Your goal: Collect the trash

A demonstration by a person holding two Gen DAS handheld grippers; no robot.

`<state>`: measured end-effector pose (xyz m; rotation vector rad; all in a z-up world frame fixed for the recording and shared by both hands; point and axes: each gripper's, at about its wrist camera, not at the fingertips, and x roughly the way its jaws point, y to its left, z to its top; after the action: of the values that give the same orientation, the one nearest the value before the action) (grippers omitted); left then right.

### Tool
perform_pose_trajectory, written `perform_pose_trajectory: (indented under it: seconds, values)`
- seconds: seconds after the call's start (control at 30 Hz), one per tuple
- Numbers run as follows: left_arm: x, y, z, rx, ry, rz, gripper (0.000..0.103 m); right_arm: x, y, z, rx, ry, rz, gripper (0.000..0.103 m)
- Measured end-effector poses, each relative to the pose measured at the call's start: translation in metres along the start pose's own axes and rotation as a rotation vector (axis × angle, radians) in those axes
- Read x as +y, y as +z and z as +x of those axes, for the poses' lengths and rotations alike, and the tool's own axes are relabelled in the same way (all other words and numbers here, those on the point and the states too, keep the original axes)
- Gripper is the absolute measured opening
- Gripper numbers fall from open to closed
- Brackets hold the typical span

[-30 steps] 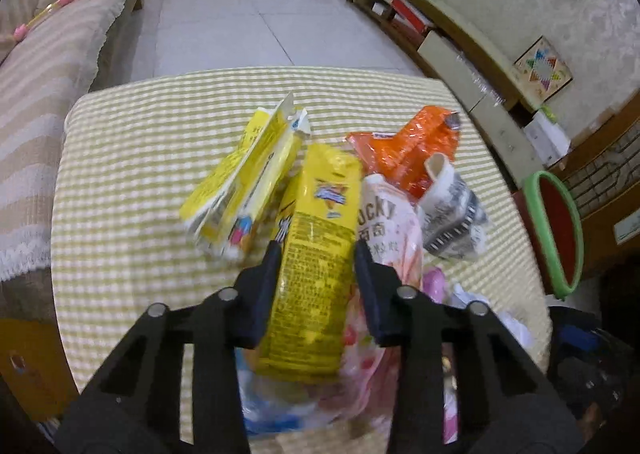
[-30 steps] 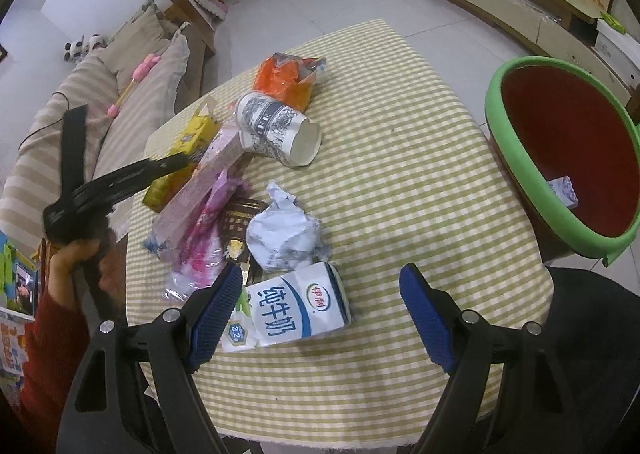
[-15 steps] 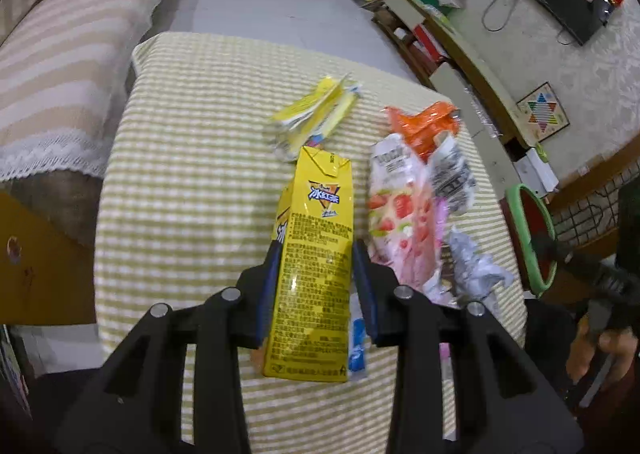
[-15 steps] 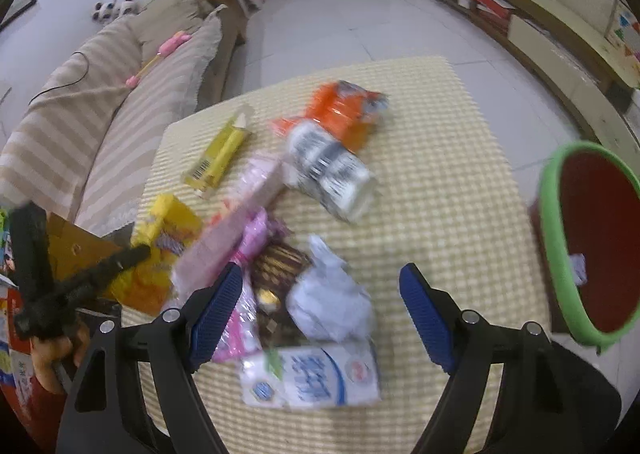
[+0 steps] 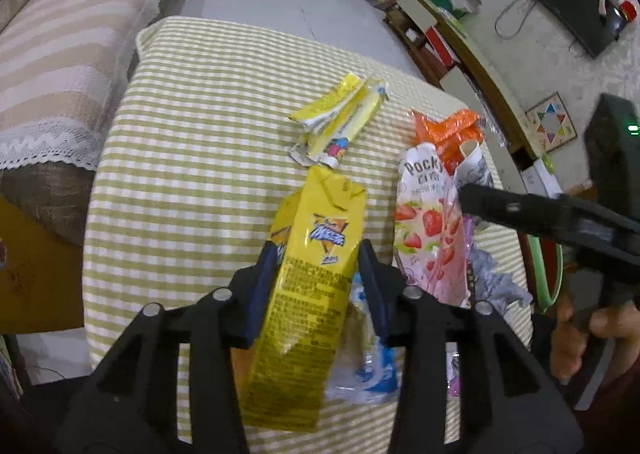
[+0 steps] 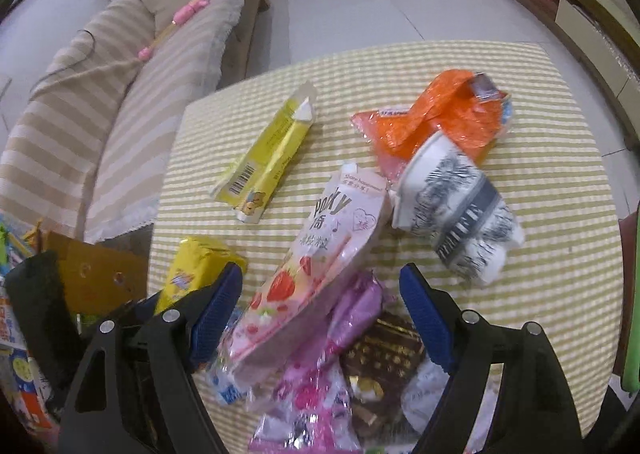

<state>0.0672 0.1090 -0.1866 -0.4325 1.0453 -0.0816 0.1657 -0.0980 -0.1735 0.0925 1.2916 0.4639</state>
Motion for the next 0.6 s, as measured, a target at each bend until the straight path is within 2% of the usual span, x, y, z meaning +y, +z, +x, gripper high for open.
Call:
perform_pose_trajectory:
  seconds: [0.07,0.3,0.33,0.37,0.4,0.43,0.6]
  values:
    - [0.004,-0.003,-0.011,-0.029,-0.001,-0.016,0.033,0.003,0.003,0.011,0.025,-0.017,0.0,0.078]
    - [0.017,-0.019,-0.043,-0.092,0.01,-0.071,0.033,0.01,0.004,0.042,0.077,-0.057,-0.021,0.078]
    - [0.019,-0.021,-0.045,-0.092,0.01,-0.075,0.033,0.011,0.004,0.042,0.073,-0.055,-0.029,0.074]
    - [0.022,-0.023,-0.046,-0.091,0.009,-0.083,0.033,0.014,0.004,0.042,0.064,-0.056,-0.044,0.057]
    - [0.024,-0.025,-0.048,-0.089,0.008,-0.09,0.033,0.015,0.003,0.041,0.062,-0.048,-0.051,0.055]
    - [0.026,-0.026,-0.049,-0.088,0.009,-0.093,0.033,0.016,0.002,0.038,0.058,-0.023,-0.053,0.047]
    - [0.029,-0.034,-0.053,-0.09,0.008,-0.123,0.033,0.027,0.001,0.01,-0.021,0.02,-0.089,0.04]
